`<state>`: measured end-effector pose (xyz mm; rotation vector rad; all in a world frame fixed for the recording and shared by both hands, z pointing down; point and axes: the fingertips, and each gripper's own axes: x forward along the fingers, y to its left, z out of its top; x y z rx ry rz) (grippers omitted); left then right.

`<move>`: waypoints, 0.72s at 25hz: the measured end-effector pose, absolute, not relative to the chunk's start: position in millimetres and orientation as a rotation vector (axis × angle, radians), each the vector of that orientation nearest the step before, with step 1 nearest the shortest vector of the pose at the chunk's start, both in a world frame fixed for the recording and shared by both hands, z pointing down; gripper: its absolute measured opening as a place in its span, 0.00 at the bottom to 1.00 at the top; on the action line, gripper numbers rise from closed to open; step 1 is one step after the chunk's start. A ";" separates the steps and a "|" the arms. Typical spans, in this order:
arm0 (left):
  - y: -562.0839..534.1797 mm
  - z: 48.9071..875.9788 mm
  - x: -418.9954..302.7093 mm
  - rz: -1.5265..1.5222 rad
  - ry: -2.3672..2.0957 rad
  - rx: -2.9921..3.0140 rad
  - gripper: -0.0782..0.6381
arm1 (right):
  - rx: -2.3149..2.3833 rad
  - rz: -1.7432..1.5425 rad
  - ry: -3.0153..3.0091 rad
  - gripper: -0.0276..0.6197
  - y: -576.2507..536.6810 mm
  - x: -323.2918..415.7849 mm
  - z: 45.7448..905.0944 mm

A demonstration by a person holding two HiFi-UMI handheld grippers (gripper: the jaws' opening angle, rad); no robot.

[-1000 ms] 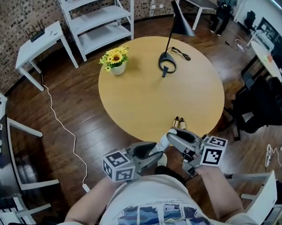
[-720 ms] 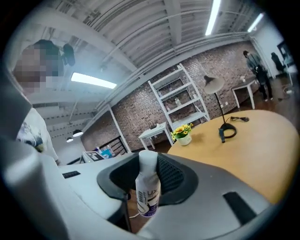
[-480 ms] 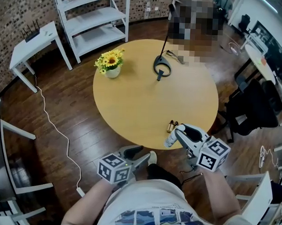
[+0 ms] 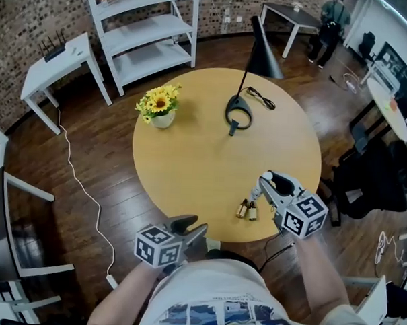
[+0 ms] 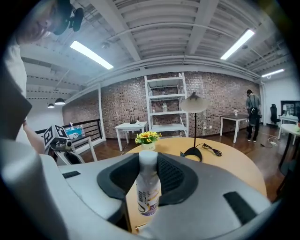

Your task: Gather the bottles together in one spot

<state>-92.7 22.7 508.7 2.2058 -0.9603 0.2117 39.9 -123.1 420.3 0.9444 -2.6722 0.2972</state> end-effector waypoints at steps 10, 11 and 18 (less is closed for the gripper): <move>-40.7 523.3 -92.8 0.217 -1.093 2.040 0.34 | 0.971 0.261 -2.697 0.22 -280.8 55.0 468.5; -44.9 525.1 -93.9 0.216 -1.108 2.022 0.34 | 0.966 0.255 -2.699 0.22 -293.2 54.0 475.6; -71.7 532.3 -85.8 0.251 -1.178 1.946 0.34 | 0.923 0.248 -2.707 0.22 -368.0 42.6 515.6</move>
